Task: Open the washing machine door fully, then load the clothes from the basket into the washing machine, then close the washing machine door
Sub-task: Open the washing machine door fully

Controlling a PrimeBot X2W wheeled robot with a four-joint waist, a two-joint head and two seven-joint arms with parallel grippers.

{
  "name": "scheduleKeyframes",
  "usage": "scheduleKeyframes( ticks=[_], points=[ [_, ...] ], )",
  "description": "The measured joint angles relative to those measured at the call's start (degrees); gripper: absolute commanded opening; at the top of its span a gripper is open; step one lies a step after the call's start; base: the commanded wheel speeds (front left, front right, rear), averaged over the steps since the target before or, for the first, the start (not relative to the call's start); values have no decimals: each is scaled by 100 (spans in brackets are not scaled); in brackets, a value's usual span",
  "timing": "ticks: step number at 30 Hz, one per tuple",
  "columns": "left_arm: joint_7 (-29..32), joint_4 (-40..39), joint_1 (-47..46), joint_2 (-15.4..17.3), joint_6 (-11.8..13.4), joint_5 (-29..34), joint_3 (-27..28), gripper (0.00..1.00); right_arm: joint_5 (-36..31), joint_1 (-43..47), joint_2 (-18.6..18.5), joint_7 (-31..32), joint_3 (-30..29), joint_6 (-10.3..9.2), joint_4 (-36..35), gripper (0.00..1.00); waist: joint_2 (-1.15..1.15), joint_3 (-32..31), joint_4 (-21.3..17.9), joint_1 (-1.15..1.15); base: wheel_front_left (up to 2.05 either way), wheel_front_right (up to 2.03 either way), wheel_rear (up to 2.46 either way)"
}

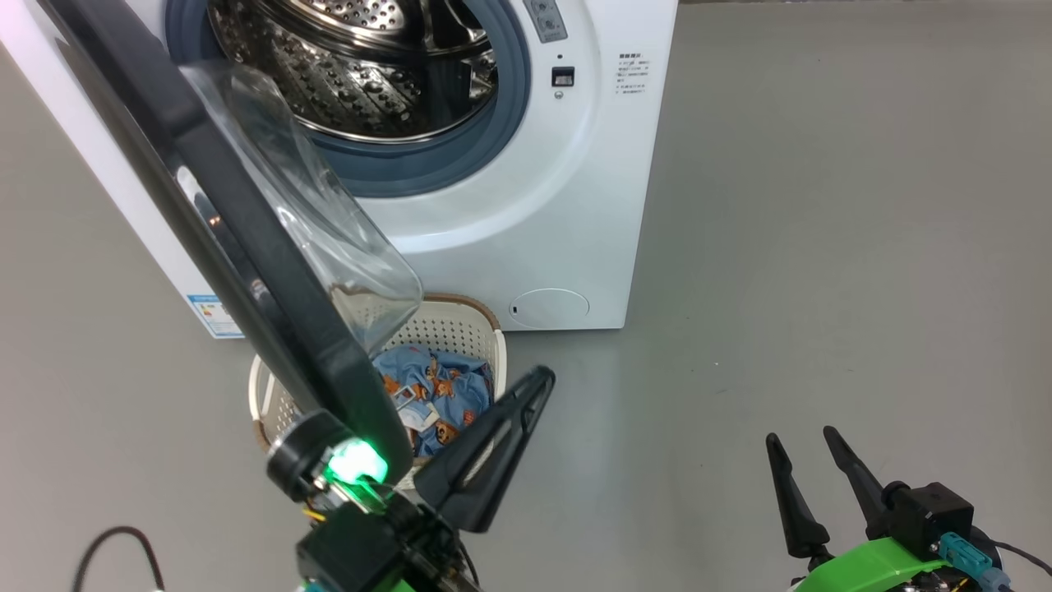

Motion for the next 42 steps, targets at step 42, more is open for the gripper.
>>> scheduleKeyframes(
  ticks=[42],
  points=[
    [2, 2213, 113, -416, 0, -324, 666, 0, 244, -80, -124, 0, 243, 0, 142, 100, 0, 324, -104, 0, 0, 0, 0]
  ],
)
